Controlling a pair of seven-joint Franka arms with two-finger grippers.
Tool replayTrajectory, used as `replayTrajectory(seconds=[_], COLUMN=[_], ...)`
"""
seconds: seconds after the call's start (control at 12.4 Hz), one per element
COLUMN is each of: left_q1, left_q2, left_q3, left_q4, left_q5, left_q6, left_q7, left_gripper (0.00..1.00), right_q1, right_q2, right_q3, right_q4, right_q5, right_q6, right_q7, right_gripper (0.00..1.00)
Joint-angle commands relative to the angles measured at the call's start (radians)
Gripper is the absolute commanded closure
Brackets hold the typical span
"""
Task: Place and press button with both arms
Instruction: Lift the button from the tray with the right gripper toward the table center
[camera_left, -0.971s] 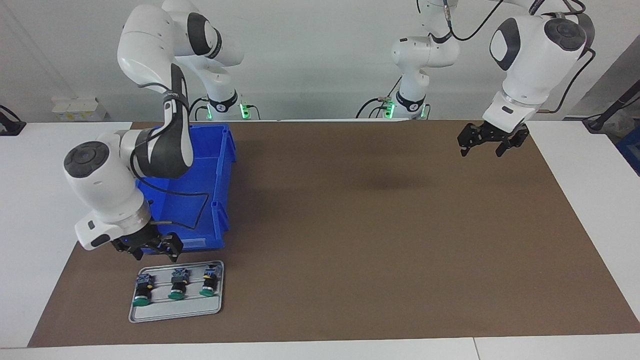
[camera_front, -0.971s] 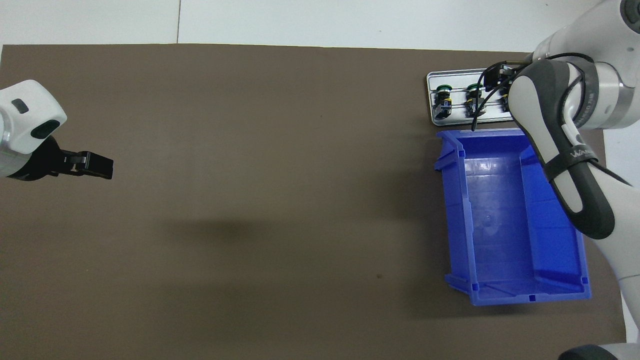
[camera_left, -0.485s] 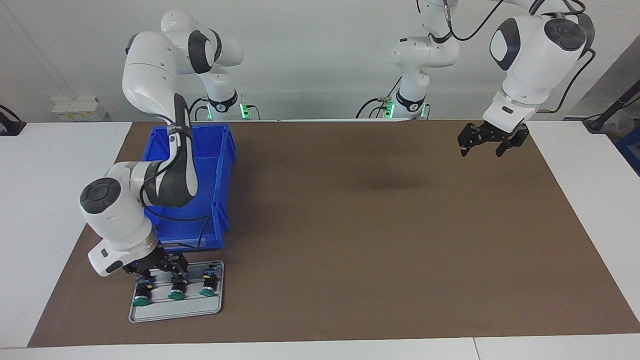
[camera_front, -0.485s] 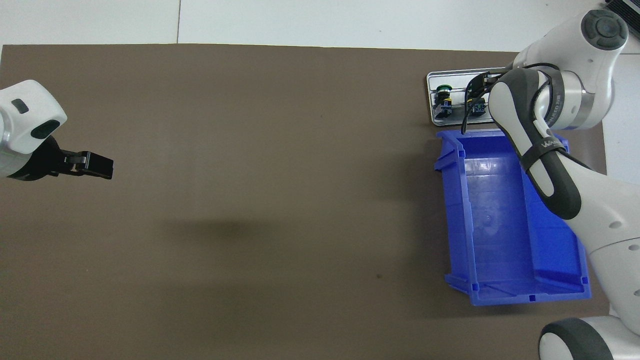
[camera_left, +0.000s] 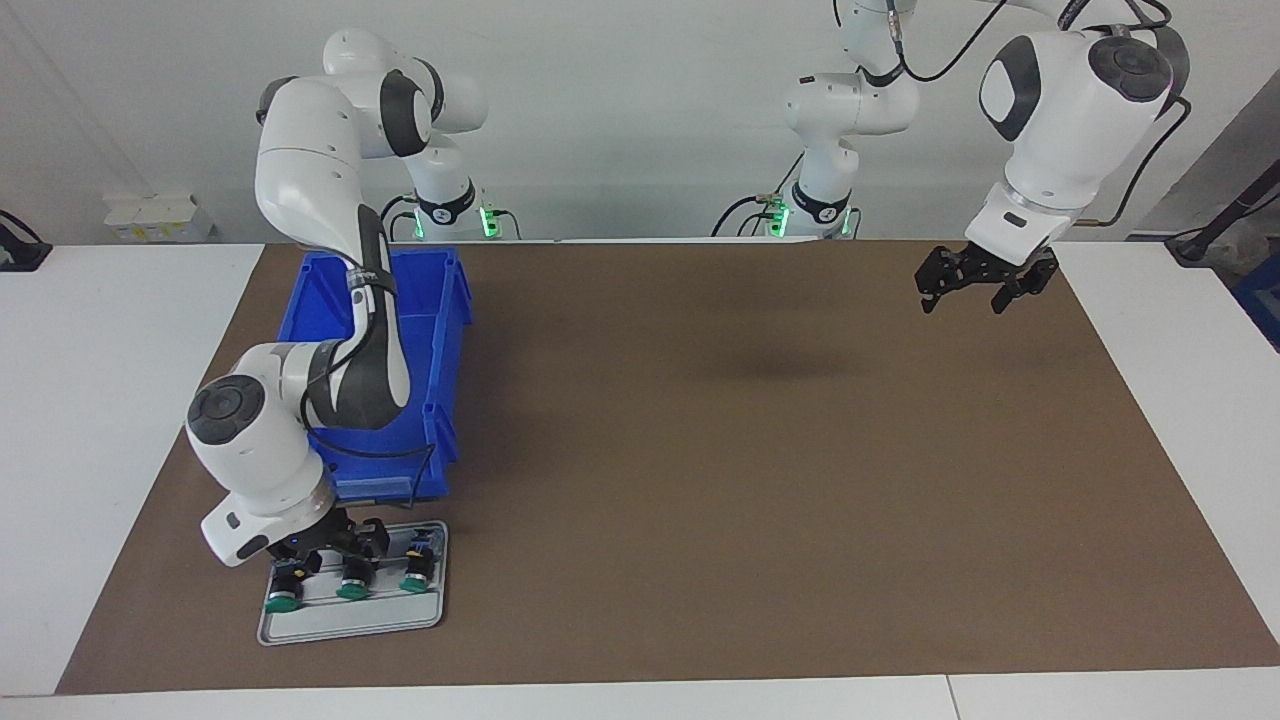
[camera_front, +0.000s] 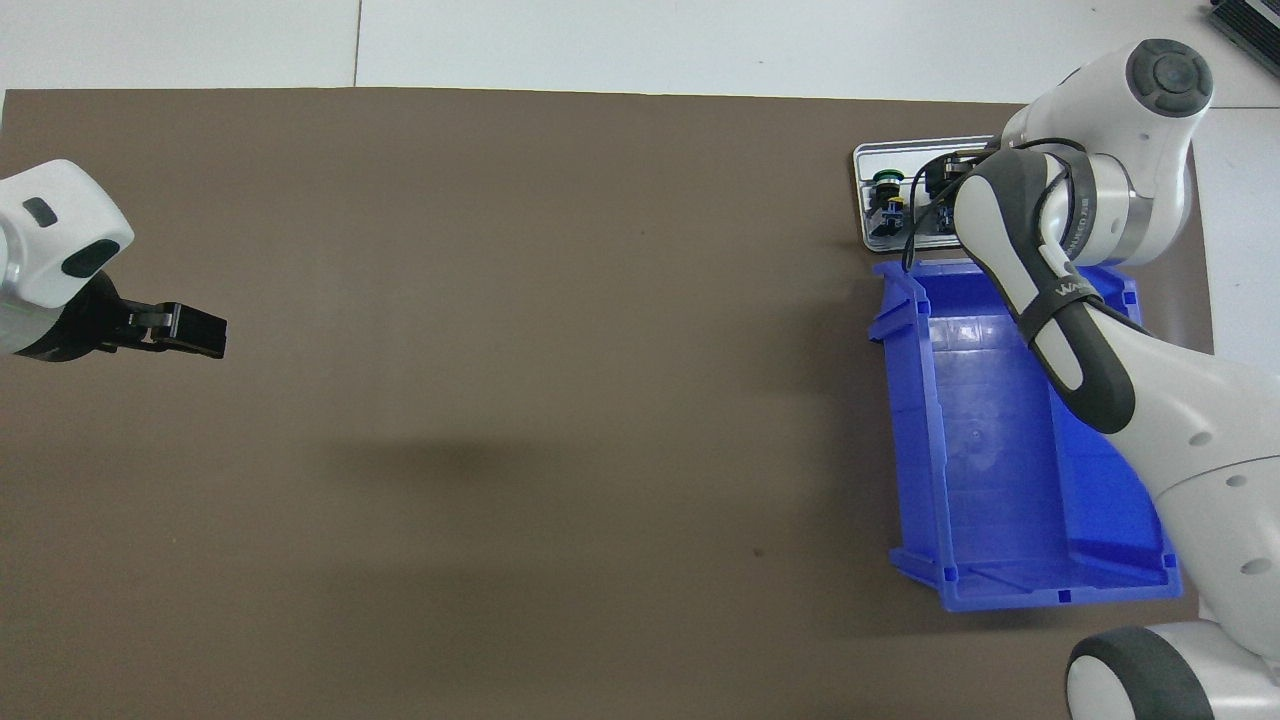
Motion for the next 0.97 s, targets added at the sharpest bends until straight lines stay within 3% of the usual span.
replayTrajectory(seconds=[0.0,0.57,0.73,0.81,0.89], left_q1=[0.012,0.012,0.012,0.012,0.012], left_q2=[-0.03,-0.03,-0.03,-0.03,-0.03], left_q3=[-0.006,-0.006,-0.006,-0.006,-0.006], left_q4=[-0.033,-0.033,-0.033,-0.033,-0.033], left_q5=[-0.002,-0.002,-0.002,-0.002,-0.002], left_q6=[0.016,0.016,0.016,0.016,0.016], left_q7=[0.004,0.004,0.004,0.004,0.004], left_gripper=[0.0,0.0,0.0,0.0,0.0], right_q1=[-0.005,-0.001,0.001,0.001,0.001], right_q2=[-0.014,-0.028,-0.034,-0.034,-0.04], right_q3=[0.005,0.005,0.007,0.005,0.005], right_q4=[-0.042,-0.076,-0.079,-0.079,-0.079], right_q5=[0.024,0.028,0.028,0.028,0.028], right_q6=[0.029,0.027,0.024,0.026,0.026], right_q7=[-0.03,-0.03,-0.03,-0.026,-0.018], right_gripper=[0.23,0.35,0.72,1.0,1.0])
